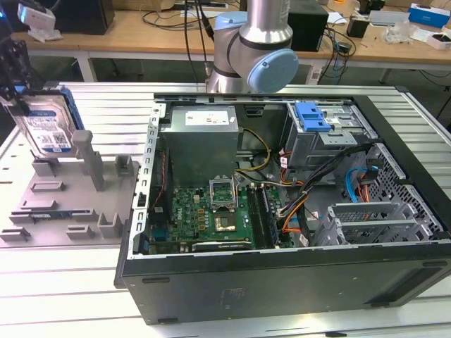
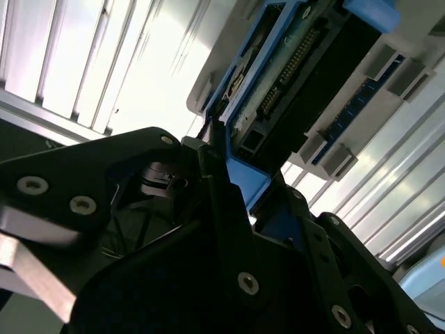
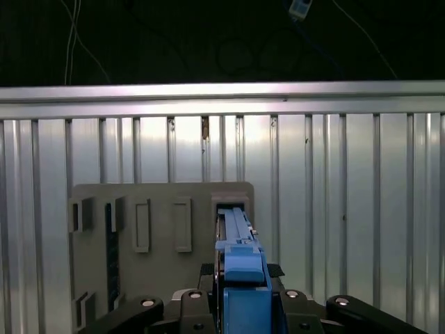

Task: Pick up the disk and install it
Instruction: 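Pick up the disk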

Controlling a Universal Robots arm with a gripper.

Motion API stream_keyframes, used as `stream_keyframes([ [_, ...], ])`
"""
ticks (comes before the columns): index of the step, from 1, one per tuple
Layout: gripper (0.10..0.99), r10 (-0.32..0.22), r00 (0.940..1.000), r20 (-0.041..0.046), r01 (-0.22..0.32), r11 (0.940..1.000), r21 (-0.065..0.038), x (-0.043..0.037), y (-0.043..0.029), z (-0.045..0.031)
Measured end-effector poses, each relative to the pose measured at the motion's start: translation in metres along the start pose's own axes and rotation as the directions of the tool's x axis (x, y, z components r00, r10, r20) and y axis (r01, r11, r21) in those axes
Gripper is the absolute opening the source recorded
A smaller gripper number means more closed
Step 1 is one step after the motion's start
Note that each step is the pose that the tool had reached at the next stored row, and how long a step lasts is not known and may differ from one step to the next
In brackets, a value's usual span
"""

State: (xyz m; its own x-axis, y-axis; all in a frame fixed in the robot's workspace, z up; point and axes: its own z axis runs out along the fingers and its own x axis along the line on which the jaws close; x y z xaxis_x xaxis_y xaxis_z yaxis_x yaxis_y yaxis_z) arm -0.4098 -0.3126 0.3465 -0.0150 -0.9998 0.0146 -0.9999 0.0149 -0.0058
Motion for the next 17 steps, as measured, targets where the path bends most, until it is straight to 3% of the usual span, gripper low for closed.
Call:
stream_keyframes([
  [6, 0.369, 0.000, 1.0000, 0.0001, 0.000, 1.0000, 0.000, 0.0005, -0.0002, -0.0341],
  [12, 0.369, 0.000, 1.0000, 0.0001, 0.000, 1.0000, 0.000, 0.0013, -0.0005, -0.0853],
  [15, 0.369, 0.000, 1.0000, 0.0001, 0.000, 1.0000, 0.000, 0.0015, -0.0006, -0.1035],
  [17, 0.369, 0.000, 1.0000, 0.0002, 0.000, 1.0000, 0.000, 0.0018, -0.0007, -0.1252],
])
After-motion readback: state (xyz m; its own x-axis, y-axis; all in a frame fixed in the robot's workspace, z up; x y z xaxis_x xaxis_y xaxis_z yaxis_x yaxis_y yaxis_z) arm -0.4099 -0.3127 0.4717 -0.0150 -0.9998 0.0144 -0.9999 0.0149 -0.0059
